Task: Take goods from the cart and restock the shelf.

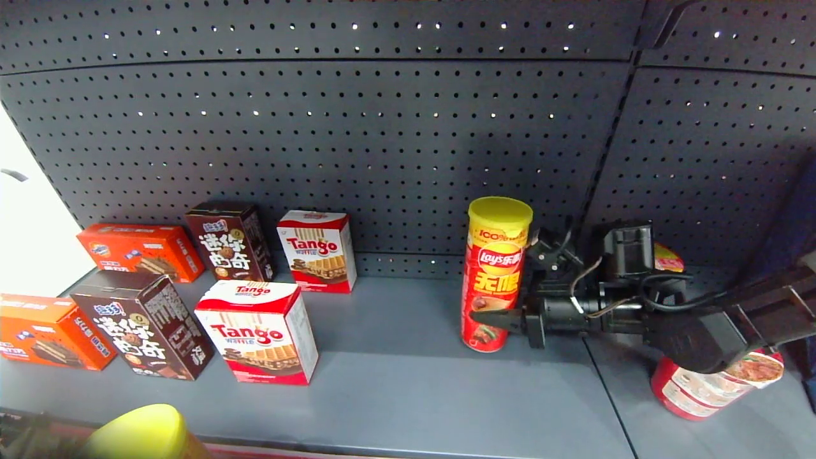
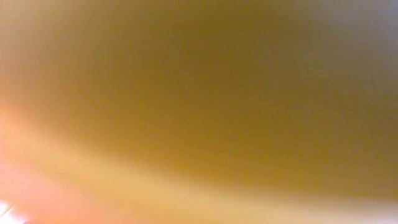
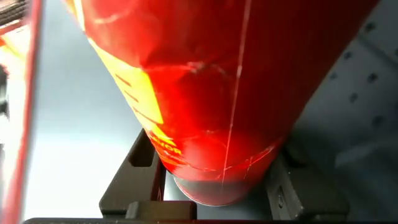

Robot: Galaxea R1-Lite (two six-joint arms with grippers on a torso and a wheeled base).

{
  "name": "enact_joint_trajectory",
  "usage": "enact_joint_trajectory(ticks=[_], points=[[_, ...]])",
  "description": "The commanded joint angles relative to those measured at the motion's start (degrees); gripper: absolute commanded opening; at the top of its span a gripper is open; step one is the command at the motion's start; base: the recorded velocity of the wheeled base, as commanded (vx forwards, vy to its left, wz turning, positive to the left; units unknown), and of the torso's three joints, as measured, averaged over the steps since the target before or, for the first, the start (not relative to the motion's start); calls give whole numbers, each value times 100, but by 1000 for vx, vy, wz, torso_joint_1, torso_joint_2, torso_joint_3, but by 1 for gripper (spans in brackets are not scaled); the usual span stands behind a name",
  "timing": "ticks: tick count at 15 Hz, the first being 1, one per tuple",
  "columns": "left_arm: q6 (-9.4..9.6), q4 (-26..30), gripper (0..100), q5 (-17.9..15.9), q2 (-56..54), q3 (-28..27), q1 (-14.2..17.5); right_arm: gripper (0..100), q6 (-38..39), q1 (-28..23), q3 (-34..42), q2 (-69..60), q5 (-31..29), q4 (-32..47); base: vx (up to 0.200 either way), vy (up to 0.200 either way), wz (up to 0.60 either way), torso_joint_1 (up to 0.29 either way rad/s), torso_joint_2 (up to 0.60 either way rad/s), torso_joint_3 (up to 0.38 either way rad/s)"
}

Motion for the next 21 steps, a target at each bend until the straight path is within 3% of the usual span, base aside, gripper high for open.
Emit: enact_joint_trajectory(ticks=[1, 8, 21], points=[[-1, -6, 0, -1, 15, -26, -7, 0, 0, 129, 753, -890, 5, 1, 0, 0, 0, 0, 0, 0], [8, -6, 0, 16, 24, -26, 2, 0, 44, 674, 1843, -1690, -259, -315, 0, 0, 0, 0, 0, 0], [8, 47, 0, 43, 32, -193, -24, 0, 27, 981, 1992, -1224, -321, -579, 0, 0, 0, 0, 0, 0]])
